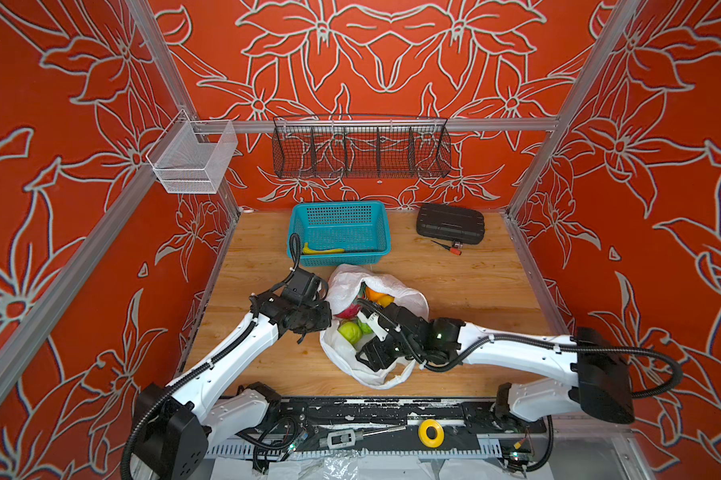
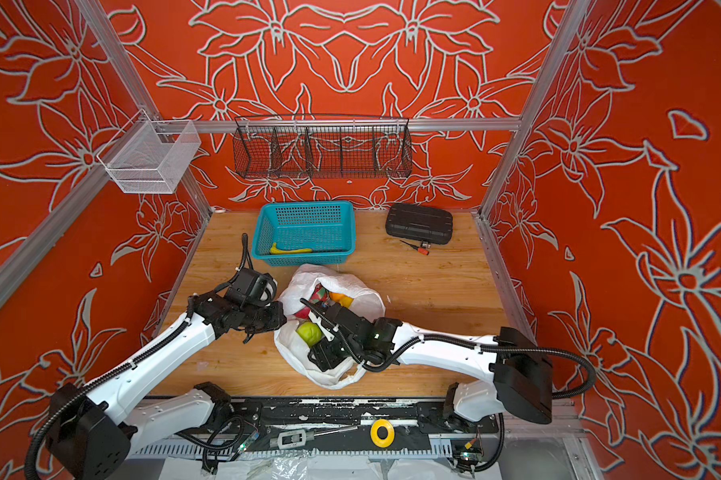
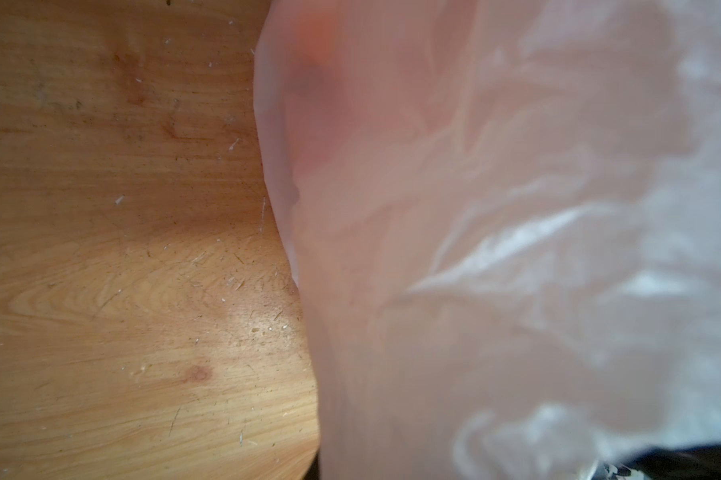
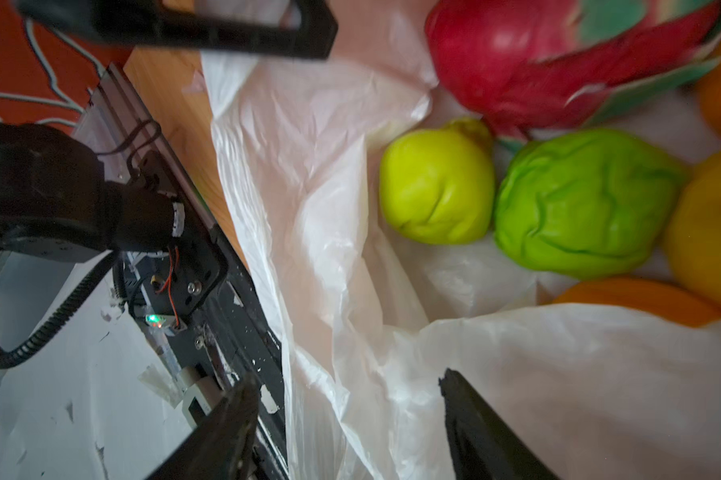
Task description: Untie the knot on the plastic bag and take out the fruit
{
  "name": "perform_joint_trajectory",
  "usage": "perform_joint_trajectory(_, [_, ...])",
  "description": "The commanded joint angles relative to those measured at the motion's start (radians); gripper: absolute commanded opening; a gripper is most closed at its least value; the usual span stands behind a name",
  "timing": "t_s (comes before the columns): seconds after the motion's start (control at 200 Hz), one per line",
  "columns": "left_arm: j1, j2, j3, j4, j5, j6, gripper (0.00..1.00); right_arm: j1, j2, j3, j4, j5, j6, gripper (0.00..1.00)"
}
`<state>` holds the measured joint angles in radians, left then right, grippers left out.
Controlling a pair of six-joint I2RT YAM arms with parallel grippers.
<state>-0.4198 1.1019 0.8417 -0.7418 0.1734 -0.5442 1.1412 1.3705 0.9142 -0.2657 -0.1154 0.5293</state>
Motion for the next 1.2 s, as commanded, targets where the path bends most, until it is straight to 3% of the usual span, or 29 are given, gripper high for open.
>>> perform_joint_trajectory(0.0, [-0.002, -0.012, -0.009, -0.033, -0.024, -0.005, 0.11, 0.002, -0.019, 0.035, -0.008, 0.179, 0.047, 0.75])
perform_joint_trajectory(0.21, [-0.002, -0.038, -0.015, -0.051, -0.06, -0.012, 0.12, -0.001, 0.112, 0.16, -0.088, 0.275, 0.19, 0.74])
perform_joint_trajectory(0.345, [-0.003, -0.043, -0.009, -0.096, -0.126, -0.018, 0.11, -0.002, 0.225, 0.264, -0.174, 0.274, 0.441, 0.69])
perform_joint_trajectory(0.57, [0.0, -0.063, 0.0, -0.148, -0.179, -0.02, 0.06, 0.005, 0.347, 0.306, -0.194, 0.248, 0.779, 0.7])
perform_joint_trajectory(0.866, [0.0, -0.067, 0.001, -0.158, -0.19, -0.009, 0.05, 0.009, 0.438, 0.331, -0.088, 0.262, 0.78, 0.84])
perform_joint_trajectory(1.196, [-0.001, -0.066, 0.005, -0.149, -0.18, -0.004, 0.05, 0.006, 0.504, 0.358, -0.055, 0.34, 0.758, 0.86])
